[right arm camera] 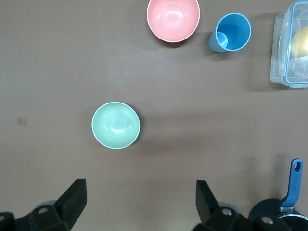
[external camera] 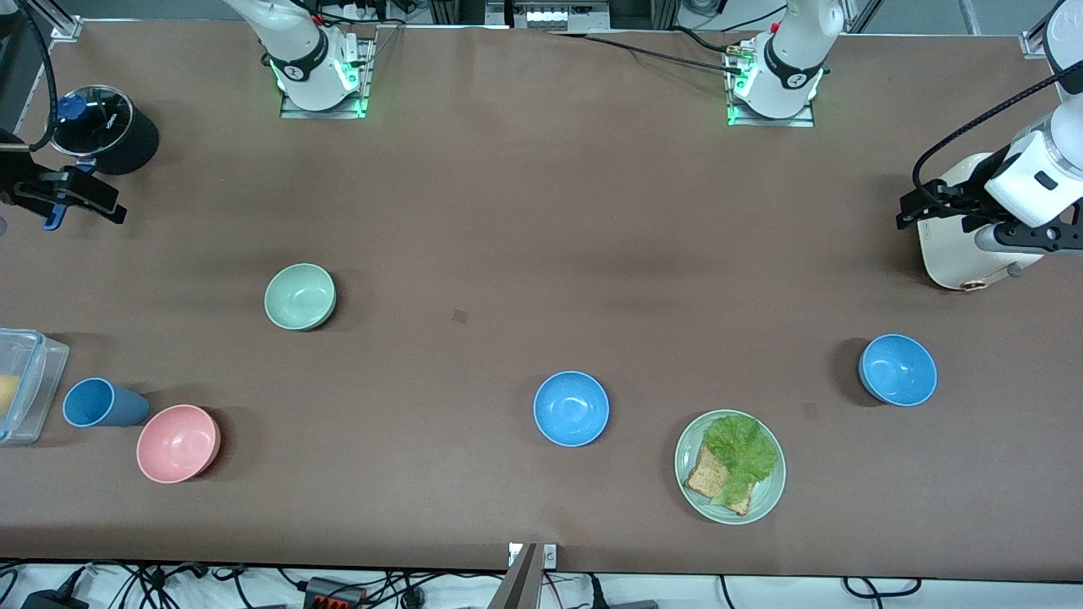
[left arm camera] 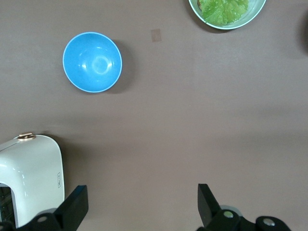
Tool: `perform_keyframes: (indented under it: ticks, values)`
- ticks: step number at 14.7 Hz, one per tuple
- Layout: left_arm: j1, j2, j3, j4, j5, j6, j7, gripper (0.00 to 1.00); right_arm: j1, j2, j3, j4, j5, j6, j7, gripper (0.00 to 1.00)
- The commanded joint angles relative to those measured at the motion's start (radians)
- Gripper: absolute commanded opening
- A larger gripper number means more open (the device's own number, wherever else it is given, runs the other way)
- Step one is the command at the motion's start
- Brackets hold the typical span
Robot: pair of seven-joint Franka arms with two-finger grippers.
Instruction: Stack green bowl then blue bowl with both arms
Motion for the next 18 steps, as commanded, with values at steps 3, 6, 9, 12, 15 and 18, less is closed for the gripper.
perform_keyframes:
  ticks: [3,6,9,12,15,18]
  values:
    - [0.001,0.006,-0.002,0.024,0.006,-0.023,-0.015,1.0,0.001,-0.019,-0.011,-0.017,0.055,-0.01,-0.019,1.0]
    - [0.004,0.02,-0.001,0.027,0.006,-0.023,-0.015,1.0,0.0,-0.019,-0.011,-0.017,0.054,-0.007,-0.027,1.0]
    - [0.009,0.047,-0.001,0.041,0.006,-0.025,-0.001,1.0,0.003,-0.002,-0.009,-0.02,0.038,0.001,-0.027,1.0]
    - [0.01,0.101,0.009,0.047,0.018,-0.017,0.034,1.0,0.011,0.076,-0.003,-0.026,0.009,0.018,-0.012,1.0]
    - [0.039,0.214,0.013,0.124,0.079,-0.011,0.097,1.0,0.027,0.18,0.0,-0.037,0.008,0.036,-0.01,1.0]
    - [0.09,0.368,0.013,0.236,0.079,0.012,0.1,1.0,0.038,0.278,0.001,-0.091,0.008,0.116,-0.005,1.0]
